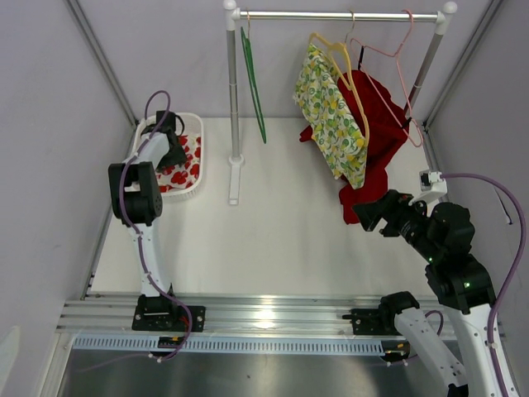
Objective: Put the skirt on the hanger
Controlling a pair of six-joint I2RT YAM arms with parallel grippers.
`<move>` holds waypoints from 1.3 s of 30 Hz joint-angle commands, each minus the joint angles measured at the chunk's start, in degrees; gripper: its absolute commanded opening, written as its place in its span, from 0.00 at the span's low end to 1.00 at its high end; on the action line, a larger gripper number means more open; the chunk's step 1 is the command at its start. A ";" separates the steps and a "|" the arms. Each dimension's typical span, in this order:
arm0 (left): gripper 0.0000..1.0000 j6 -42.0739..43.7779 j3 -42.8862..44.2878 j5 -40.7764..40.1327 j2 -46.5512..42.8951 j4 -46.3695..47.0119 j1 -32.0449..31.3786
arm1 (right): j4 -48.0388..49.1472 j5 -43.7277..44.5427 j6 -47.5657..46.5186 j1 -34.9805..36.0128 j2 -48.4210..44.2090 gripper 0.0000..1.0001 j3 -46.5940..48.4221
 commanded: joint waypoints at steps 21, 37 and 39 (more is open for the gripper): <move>0.00 -0.57 4.91 1.61 -4.78 -3.66 0.05 | 2.06 -2.25 0.58 0.02 -1.86 0.83 0.22; 0.00 -1.27 -7.11 2.85 -24.65 8.98 -5.39 | 2.76 -2.42 0.14 0.02 -1.78 0.83 -0.48; 0.00 -2.23 -6.51 2.66 -27.73 8.82 -5.75 | 2.77 -2.34 0.06 0.02 -1.69 0.83 -0.57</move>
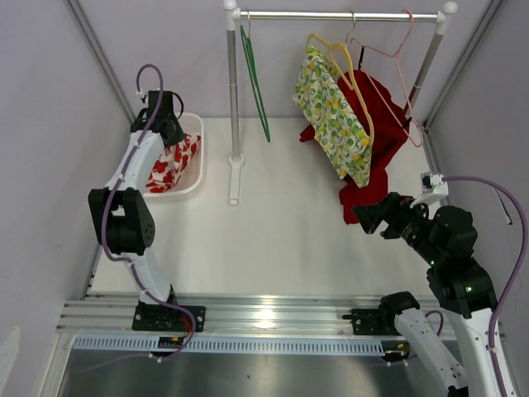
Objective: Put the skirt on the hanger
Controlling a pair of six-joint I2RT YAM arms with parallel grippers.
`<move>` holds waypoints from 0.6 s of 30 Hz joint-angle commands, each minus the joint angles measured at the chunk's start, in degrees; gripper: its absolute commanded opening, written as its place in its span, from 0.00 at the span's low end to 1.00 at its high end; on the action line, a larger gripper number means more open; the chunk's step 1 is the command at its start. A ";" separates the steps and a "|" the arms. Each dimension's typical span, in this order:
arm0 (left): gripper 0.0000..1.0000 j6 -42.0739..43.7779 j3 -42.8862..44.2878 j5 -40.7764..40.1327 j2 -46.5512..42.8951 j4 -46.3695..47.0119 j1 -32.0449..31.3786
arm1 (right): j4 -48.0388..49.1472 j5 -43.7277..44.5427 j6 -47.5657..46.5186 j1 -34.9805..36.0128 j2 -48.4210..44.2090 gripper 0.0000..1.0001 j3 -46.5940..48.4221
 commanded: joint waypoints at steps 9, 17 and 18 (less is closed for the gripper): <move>0.00 -2.64 -2.54 -0.56 -16.91 6.24 -3.92 | 3.10 -0.70 -0.67 0.02 0.43 0.83 -0.20; 0.00 1.48 1.13 -3.46 -27.03 7.82 -9.01 | 3.80 -0.87 -1.20 0.02 1.67 0.82 1.21; 0.00 2.45 1.23 -4.16 -28.08 8.96 -9.98 | 3.89 -0.70 -1.20 0.02 1.93 0.82 1.21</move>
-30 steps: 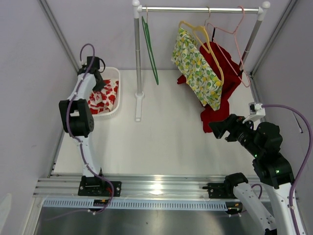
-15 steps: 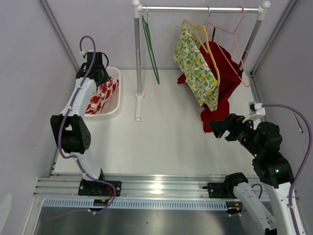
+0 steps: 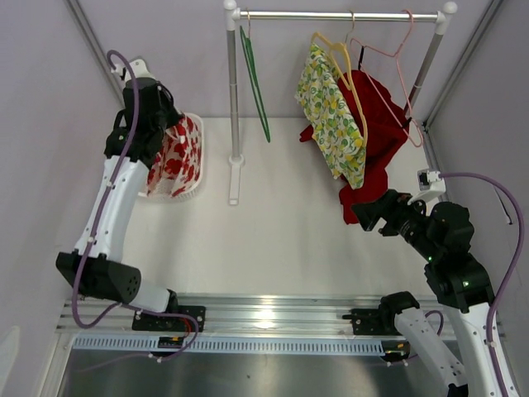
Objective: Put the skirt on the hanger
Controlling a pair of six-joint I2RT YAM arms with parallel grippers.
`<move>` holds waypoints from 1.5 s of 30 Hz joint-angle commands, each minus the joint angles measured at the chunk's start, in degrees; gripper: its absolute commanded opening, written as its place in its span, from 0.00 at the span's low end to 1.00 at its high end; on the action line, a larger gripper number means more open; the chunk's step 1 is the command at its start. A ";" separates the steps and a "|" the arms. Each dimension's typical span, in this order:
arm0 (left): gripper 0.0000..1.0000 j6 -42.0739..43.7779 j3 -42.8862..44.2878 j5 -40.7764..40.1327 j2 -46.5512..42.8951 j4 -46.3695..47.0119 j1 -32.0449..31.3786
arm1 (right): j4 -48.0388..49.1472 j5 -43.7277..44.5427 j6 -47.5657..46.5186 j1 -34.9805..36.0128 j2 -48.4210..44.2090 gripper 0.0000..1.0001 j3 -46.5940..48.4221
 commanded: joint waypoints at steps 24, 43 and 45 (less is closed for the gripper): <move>0.00 -18.08 -34.32 -14.96 -13.07 9.54 -52.35 | -1.55 1.24 -1.03 0.11 -2.15 0.82 -0.72; 0.67 -22.51 -38.58 -9.17 -1.70 16.24 -57.38 | -0.07 -9.32 16.70 5.72 -10.67 0.80 -23.83; 0.69 -23.47 -40.60 -9.25 -6.78 13.88 -56.85 | 0.72 -6.42 19.18 8.97 -12.25 0.80 -26.73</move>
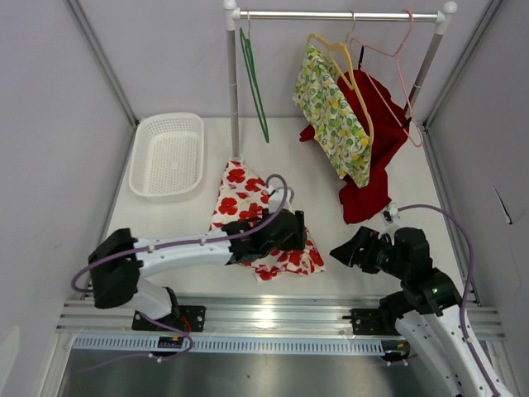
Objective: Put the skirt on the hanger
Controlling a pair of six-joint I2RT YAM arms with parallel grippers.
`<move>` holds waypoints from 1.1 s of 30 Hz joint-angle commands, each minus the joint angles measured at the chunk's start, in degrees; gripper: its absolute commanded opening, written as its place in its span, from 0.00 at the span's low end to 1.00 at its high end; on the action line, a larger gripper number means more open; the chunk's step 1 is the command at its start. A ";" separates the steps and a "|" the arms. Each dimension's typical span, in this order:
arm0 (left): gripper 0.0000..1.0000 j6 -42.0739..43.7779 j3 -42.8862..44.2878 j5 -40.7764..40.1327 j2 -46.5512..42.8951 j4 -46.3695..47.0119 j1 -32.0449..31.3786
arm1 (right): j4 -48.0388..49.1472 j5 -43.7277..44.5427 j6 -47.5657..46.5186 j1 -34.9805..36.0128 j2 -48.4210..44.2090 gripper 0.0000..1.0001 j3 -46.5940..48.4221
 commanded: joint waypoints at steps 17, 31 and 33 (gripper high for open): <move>0.63 -17.93 -27.13 -2.97 -43.01 -26.40 22.39 | 23.28 40.82 27.42 47.15 16.58 0.70 -12.34; 0.59 -6.42 -34.07 6.96 -27.82 -11.74 40.42 | 32.35 28.60 20.12 32.64 22.82 0.65 -16.21; 0.60 -6.24 -34.33 7.14 -26.24 -10.16 40.51 | 33.50 28.07 19.94 32.46 23.00 0.65 -16.83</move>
